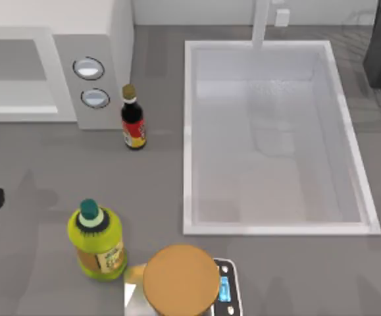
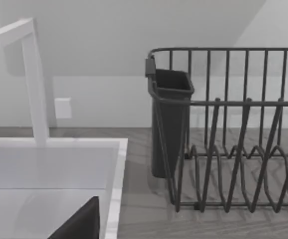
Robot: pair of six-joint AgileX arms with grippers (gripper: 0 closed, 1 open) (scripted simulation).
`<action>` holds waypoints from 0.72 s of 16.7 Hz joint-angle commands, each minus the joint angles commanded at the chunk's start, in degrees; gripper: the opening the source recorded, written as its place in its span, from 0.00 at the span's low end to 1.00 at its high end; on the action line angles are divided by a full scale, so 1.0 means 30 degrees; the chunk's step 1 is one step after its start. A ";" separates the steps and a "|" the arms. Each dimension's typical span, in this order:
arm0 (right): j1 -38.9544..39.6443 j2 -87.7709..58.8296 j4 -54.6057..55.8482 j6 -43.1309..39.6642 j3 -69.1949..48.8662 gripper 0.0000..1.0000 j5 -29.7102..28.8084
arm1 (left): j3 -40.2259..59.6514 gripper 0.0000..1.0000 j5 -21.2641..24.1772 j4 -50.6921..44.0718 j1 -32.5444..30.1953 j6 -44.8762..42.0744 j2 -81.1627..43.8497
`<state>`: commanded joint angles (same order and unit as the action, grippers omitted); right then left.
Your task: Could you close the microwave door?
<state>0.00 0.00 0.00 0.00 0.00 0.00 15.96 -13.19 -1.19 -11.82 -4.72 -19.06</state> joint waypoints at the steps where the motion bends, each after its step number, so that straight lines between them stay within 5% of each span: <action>1: 0.0000 0.0000 0.0000 0.0000 0.0000 1.00 0.0000 | 0.0879 0.00 0.0645 -0.0569 0.0913 -0.0654 -0.1015; 12: 0.0000 0.0000 0.0000 0.0000 0.0000 1.00 0.0000 | 1.4913 0.00 1.1529 -0.9749 1.6229 -1.1093 -1.8892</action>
<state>0.00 0.00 0.00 0.00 0.00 0.00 60.69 21.39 -30.43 36.87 -37.99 -75.74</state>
